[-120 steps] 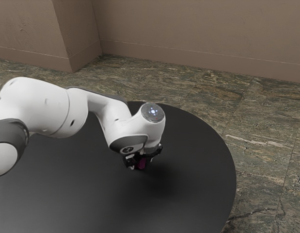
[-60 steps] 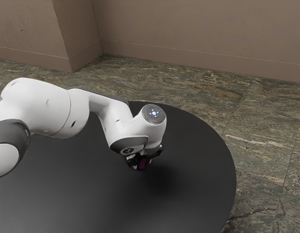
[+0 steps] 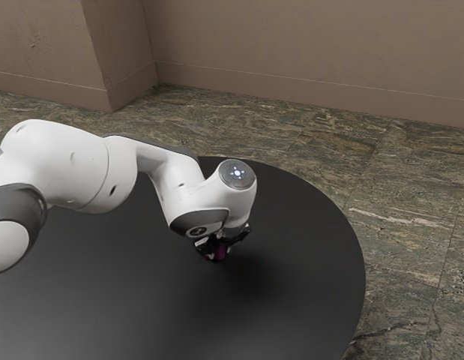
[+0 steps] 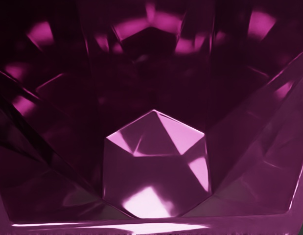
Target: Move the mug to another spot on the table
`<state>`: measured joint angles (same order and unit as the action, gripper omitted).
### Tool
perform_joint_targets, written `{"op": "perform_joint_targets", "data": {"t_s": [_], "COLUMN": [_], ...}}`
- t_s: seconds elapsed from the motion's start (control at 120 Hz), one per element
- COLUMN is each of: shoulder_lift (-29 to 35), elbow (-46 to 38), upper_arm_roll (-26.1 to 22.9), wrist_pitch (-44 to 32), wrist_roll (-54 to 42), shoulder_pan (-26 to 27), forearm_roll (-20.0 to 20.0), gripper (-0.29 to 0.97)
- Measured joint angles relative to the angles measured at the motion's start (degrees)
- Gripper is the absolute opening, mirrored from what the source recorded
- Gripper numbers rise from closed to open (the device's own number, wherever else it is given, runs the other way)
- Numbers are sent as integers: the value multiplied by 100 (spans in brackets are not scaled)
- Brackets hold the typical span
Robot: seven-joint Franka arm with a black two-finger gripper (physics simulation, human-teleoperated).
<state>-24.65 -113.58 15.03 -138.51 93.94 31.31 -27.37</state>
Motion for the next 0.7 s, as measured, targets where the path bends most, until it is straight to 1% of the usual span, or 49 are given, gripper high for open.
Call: {"op": "perform_joint_targets", "data": {"t_s": [0.367, 0.508, 0.7], "shoulder_lift": [49, 201, 356], "elbow": [94, 75, -70], "upper_arm_roll": [0, -1, 19], "wrist_pitch": [181, 270, 356], "wrist_roll": [-14, -9, 61], "shoulder_pan": [46, 46, -12], "forearm_roll": [-45, -48, -51], "gripper": [13, 8, 7]}}
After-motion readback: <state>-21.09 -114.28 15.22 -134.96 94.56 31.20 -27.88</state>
